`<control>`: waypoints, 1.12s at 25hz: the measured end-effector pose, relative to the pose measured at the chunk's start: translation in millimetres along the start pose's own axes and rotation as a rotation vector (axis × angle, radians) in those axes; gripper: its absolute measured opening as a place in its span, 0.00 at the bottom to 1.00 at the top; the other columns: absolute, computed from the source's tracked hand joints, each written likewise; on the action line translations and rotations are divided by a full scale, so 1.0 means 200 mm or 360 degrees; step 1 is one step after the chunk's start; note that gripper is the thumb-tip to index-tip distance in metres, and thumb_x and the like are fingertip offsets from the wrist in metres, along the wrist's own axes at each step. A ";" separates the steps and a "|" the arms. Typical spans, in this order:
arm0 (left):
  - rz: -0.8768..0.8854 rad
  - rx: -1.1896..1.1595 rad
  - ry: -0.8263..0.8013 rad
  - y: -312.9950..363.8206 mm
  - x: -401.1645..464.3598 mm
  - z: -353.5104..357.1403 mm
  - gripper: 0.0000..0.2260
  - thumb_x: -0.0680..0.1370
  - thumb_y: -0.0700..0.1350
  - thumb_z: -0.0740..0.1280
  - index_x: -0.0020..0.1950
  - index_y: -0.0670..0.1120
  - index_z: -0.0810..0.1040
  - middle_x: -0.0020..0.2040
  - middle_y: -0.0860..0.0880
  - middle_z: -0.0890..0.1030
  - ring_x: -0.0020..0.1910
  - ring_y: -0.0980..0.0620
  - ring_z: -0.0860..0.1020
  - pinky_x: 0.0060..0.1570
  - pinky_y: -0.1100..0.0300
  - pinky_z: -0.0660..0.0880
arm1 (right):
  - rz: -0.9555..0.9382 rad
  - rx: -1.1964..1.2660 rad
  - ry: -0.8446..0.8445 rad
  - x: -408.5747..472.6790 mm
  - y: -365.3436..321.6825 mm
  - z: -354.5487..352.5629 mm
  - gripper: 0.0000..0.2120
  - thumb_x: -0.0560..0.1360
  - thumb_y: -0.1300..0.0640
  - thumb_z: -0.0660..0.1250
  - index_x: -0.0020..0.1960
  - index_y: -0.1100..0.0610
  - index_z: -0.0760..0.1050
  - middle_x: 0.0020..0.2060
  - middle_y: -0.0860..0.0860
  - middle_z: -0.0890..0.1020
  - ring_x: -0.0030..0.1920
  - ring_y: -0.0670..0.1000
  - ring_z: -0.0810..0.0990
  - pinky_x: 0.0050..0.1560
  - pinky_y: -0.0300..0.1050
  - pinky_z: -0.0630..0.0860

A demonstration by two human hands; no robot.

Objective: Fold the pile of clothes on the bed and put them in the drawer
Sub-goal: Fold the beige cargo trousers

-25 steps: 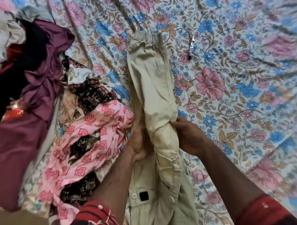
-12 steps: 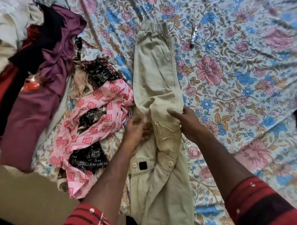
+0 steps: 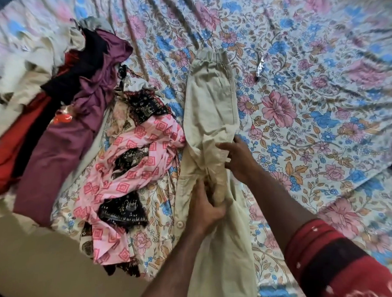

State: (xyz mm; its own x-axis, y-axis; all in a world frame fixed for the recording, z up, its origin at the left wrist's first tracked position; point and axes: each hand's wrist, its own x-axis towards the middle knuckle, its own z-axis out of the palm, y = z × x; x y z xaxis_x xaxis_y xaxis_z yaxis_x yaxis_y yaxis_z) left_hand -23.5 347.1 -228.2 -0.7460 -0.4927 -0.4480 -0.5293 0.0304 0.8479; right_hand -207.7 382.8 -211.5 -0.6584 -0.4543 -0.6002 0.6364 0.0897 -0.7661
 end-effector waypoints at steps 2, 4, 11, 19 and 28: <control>0.0070 -0.0129 0.0000 0.10 0.18 -0.08 0.35 0.66 0.64 0.75 0.70 0.58 0.69 0.65 0.53 0.77 0.62 0.55 0.78 0.62 0.50 0.78 | 0.0005 0.0046 0.0035 0.13 -0.10 0.02 0.24 0.65 0.64 0.77 0.59 0.62 0.75 0.54 0.64 0.84 0.53 0.66 0.84 0.49 0.57 0.83; 0.0103 -0.0097 -0.0082 0.19 0.39 -0.15 0.32 0.67 0.67 0.72 0.67 0.57 0.72 0.63 0.53 0.77 0.62 0.53 0.78 0.63 0.49 0.77 | -0.0027 0.0035 0.0088 0.26 -0.15 0.04 0.33 0.57 0.62 0.80 0.60 0.64 0.74 0.55 0.69 0.82 0.54 0.67 0.83 0.53 0.60 0.81; 0.0199 0.0217 -0.0004 0.47 1.01 -0.25 0.30 0.72 0.68 0.70 0.65 0.49 0.75 0.61 0.49 0.75 0.55 0.51 0.78 0.55 0.53 0.78 | -0.0032 0.0196 0.0535 0.64 -0.38 0.07 0.26 0.63 0.58 0.82 0.52 0.53 0.69 0.43 0.53 0.76 0.41 0.52 0.76 0.43 0.50 0.75; -0.0205 -0.0892 -0.0184 0.90 1.61 -0.44 0.25 0.74 0.58 0.74 0.63 0.43 0.79 0.51 0.43 0.84 0.49 0.43 0.84 0.50 0.46 0.82 | -0.0475 -0.0622 -0.0709 0.78 -0.66 0.34 0.27 0.67 0.67 0.66 0.63 0.51 0.81 0.41 0.59 0.79 0.39 0.58 0.77 0.38 0.49 0.75; -0.0051 -0.1258 -0.0644 1.18 1.79 -0.45 0.13 0.83 0.39 0.61 0.65 0.40 0.78 0.56 0.39 0.83 0.54 0.40 0.82 0.63 0.41 0.75 | 0.0206 0.0291 -0.0459 1.11 -0.79 0.02 0.48 0.68 0.27 0.70 0.77 0.58 0.69 0.67 0.61 0.73 0.64 0.61 0.74 0.71 0.64 0.70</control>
State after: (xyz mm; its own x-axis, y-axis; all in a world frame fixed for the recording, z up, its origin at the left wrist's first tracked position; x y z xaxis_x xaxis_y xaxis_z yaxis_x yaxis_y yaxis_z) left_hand -379.1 99.2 -162.3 -0.9006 -0.1335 -0.4137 -0.2299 -0.6613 0.7140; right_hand -452.5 263.7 -223.2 -0.4440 -0.6830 -0.5799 0.7854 0.0148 -0.6188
